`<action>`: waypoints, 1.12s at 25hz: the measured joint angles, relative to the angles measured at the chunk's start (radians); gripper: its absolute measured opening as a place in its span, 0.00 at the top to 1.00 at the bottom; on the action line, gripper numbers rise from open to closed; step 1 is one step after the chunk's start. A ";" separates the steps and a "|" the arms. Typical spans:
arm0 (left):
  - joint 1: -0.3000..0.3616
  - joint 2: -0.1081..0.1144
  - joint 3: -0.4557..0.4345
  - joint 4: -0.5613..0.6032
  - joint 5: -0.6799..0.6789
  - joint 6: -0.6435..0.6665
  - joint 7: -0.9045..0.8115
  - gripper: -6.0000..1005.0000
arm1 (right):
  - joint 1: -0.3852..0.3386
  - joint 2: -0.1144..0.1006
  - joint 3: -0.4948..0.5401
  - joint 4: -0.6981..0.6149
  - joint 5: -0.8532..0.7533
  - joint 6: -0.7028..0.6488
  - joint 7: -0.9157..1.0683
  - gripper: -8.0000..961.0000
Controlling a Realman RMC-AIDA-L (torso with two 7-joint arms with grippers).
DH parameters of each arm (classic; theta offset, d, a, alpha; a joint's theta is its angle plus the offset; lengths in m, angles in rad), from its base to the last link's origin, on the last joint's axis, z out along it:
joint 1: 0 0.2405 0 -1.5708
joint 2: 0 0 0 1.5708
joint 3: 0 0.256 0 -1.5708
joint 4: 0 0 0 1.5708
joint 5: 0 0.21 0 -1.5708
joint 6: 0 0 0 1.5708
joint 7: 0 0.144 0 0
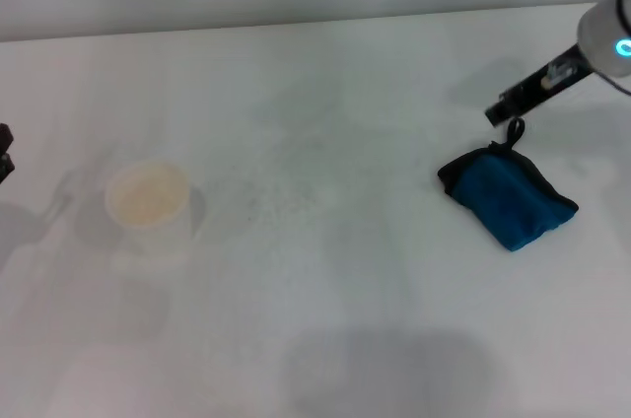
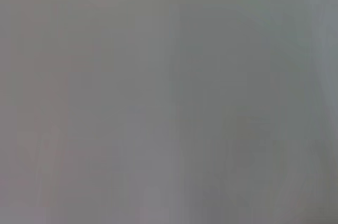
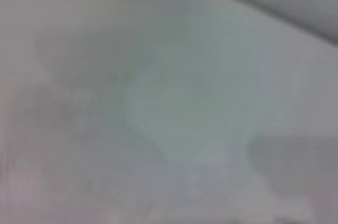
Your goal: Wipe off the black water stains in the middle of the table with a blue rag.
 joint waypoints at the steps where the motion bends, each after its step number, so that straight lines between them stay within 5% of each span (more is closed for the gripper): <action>1: 0.000 0.000 0.000 0.001 -0.004 0.000 -0.001 0.14 | -0.011 -0.001 0.039 0.002 0.033 -0.021 -0.034 0.56; 12: 0.000 -0.003 0.000 0.025 -0.071 -0.001 -0.008 0.14 | -0.123 -0.005 0.410 0.138 0.419 -0.202 -0.469 0.56; 18: 0.004 -0.003 0.000 0.045 -0.110 -0.003 -0.008 0.14 | -0.168 -0.009 0.658 0.335 0.766 -0.225 -0.896 0.56; 28: 0.022 -0.006 0.000 0.089 -0.158 -0.008 -0.001 0.14 | -0.250 -0.015 0.865 0.732 1.285 -0.201 -1.658 0.56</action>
